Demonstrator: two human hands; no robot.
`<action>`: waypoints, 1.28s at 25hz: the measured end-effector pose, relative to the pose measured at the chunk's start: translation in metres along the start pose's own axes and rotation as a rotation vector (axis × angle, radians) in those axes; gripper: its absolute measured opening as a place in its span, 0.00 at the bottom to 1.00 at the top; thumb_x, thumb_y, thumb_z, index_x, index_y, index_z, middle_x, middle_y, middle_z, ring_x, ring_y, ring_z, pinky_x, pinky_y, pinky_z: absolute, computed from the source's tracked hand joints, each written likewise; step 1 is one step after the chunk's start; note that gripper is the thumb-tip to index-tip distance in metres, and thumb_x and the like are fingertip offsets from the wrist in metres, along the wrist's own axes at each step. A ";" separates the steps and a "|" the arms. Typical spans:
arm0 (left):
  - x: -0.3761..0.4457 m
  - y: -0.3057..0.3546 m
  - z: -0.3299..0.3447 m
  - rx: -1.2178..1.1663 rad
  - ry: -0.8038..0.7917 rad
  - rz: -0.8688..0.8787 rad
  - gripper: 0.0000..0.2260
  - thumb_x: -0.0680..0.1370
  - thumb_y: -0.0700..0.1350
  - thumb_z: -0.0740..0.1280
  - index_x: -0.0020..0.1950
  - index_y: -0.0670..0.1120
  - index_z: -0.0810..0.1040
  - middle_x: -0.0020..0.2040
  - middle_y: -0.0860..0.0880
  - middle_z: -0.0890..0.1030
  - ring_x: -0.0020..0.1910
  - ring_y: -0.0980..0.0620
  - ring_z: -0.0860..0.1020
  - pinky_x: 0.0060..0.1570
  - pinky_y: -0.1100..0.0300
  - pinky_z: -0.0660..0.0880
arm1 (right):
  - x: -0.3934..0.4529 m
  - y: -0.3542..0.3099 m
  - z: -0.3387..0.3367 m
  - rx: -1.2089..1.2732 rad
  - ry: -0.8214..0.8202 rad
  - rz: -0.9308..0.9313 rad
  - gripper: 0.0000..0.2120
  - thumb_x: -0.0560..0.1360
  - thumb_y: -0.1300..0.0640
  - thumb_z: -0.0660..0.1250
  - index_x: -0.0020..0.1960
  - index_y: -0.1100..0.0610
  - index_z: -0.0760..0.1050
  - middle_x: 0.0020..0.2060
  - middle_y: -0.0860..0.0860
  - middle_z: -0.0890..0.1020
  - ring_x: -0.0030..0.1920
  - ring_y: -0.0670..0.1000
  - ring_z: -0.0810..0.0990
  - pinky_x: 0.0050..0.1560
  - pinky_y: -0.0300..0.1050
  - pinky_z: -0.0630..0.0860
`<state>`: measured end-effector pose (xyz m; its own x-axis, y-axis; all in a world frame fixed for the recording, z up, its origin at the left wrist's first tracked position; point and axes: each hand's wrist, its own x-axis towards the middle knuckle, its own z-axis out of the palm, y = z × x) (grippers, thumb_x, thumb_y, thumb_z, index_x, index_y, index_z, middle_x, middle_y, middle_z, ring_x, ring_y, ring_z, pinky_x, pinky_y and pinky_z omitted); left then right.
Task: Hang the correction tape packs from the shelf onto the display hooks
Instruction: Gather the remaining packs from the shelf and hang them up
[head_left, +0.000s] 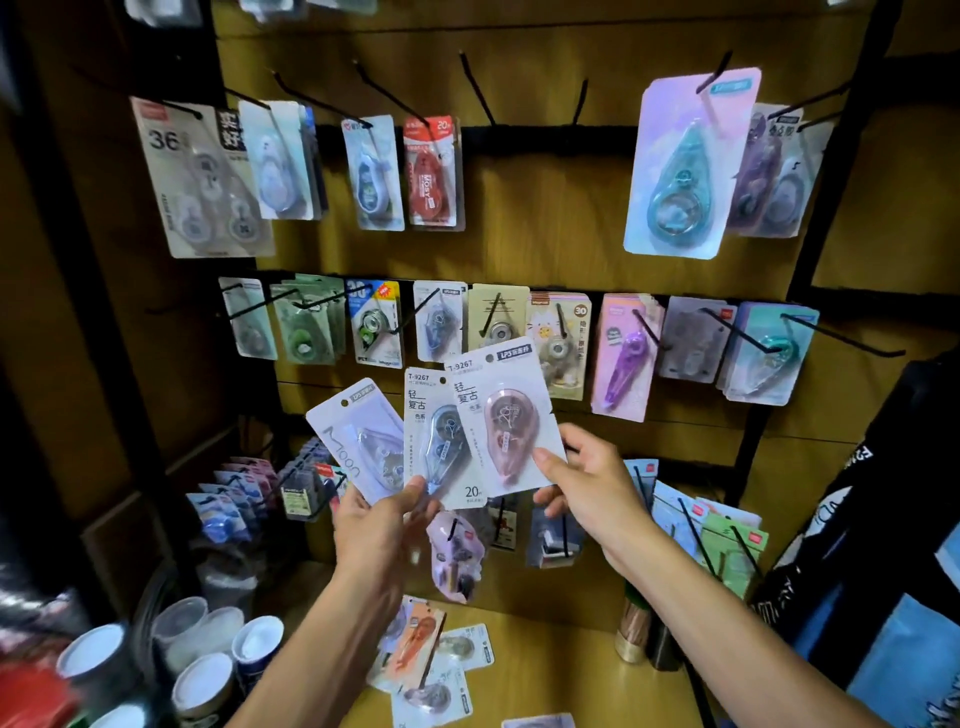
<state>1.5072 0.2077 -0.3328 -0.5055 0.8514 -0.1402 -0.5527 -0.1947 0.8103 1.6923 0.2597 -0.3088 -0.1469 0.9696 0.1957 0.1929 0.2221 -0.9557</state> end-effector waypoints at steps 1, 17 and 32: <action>0.002 0.006 -0.005 0.000 0.007 0.013 0.12 0.76 0.31 0.68 0.57 0.41 0.75 0.49 0.42 0.84 0.37 0.45 0.82 0.35 0.58 0.81 | 0.004 -0.005 0.012 -0.005 -0.023 -0.008 0.15 0.81 0.59 0.63 0.67 0.54 0.73 0.44 0.54 0.84 0.32 0.49 0.80 0.30 0.40 0.76; 0.043 0.039 -0.071 -0.034 0.112 0.062 0.15 0.75 0.29 0.68 0.60 0.41 0.75 0.51 0.41 0.83 0.42 0.46 0.84 0.33 0.62 0.81 | 0.021 -0.039 0.113 -0.082 0.078 -0.112 0.13 0.78 0.61 0.64 0.58 0.46 0.69 0.42 0.52 0.84 0.32 0.51 0.81 0.36 0.52 0.81; 0.069 0.053 -0.071 -0.010 0.112 0.077 0.12 0.75 0.30 0.68 0.55 0.42 0.75 0.49 0.43 0.83 0.40 0.47 0.83 0.34 0.62 0.81 | 0.015 -0.029 0.115 -0.076 0.162 -0.363 0.23 0.80 0.60 0.62 0.57 0.29 0.73 0.37 0.54 0.83 0.27 0.53 0.81 0.29 0.63 0.78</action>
<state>1.3964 0.2215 -0.3402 -0.6173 0.7740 -0.1407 -0.5155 -0.2629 0.8156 1.5730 0.2564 -0.3029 -0.0651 0.8293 0.5550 0.2289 0.5538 -0.8006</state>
